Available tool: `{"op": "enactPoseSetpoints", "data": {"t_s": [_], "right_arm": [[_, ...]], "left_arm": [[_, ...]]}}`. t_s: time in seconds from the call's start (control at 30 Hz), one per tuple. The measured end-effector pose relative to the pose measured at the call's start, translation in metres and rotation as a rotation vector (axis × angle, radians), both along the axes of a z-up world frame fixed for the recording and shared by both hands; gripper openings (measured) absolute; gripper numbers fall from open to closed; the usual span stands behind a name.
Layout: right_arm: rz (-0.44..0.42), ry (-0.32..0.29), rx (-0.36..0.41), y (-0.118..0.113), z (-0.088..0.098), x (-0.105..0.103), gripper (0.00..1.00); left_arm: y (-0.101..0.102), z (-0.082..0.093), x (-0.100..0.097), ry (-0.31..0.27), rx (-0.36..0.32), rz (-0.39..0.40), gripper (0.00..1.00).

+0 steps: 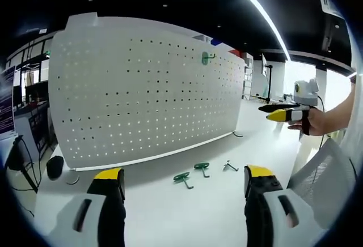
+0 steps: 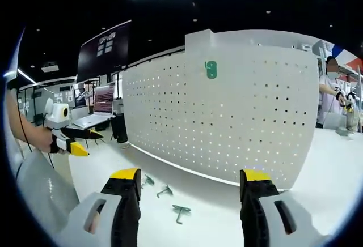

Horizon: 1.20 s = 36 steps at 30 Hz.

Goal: Insert the hook assembly into the mounting plate slot until the hook locks in place.

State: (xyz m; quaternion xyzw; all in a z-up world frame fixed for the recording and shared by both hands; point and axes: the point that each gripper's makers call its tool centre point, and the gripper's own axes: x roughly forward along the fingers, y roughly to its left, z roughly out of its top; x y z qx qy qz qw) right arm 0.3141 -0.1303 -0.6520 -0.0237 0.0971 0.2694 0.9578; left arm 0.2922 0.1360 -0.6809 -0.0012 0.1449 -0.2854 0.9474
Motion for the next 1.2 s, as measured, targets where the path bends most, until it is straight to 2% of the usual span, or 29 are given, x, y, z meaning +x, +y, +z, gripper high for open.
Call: {"op": "enactPoseSetpoints", "data": {"t_s": [0.53, 0.83, 1.03, 1.2], "right_arm": [[-0.009, 0.071, -0.039, -0.008, -0.026, -0.017, 0.7], [-0.013, 0.1, -0.044, -0.009, -0.032, -0.017, 0.71], [-0.012, 0.157, -0.068, -0.01, -0.044, -0.02, 0.7], [-0.005, 0.182, -0.069, -0.009, -0.049, -0.021, 0.69]], "left_arm": [[0.003, -0.001, -0.001, 0.005, -0.003, 0.001, 0.88], [0.004, -0.002, -0.001, 0.008, 0.001, 0.004, 0.88], [0.004, -0.004, -0.001, 0.016, 0.007, 0.005, 0.88], [0.002, -0.007, -0.002, 0.028, 0.009, -0.007, 0.88]]}}
